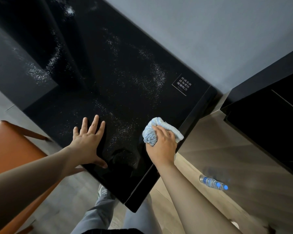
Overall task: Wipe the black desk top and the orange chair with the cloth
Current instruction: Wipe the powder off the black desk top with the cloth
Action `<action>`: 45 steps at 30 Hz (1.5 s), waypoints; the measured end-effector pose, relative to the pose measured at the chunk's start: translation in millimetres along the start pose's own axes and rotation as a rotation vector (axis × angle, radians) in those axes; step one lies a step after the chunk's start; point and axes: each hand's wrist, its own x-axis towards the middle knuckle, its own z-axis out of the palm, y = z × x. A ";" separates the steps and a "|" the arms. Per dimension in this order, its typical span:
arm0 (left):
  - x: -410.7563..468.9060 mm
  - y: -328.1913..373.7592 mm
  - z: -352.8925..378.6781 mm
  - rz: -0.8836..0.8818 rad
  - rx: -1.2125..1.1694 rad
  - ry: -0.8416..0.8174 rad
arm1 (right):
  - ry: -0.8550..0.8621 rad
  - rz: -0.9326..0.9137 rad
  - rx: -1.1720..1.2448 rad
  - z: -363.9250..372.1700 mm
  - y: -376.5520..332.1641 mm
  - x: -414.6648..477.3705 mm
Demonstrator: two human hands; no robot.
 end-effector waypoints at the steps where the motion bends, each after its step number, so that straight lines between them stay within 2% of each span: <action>1: -1.6 -2.0 3.1 -0.006 -0.002 -0.006 | 0.002 0.000 0.000 1.7 -1.4 -3.5; 20: -5.2 -4.7 20.1 -0.018 -0.012 0.020 | 0.067 0.028 -0.009 27.5 -28.0 -69.5; 45: -3.3 -7.3 26.7 0.008 -0.040 0.143 | 0.047 -0.077 -0.068 56.6 -45.5 -157.0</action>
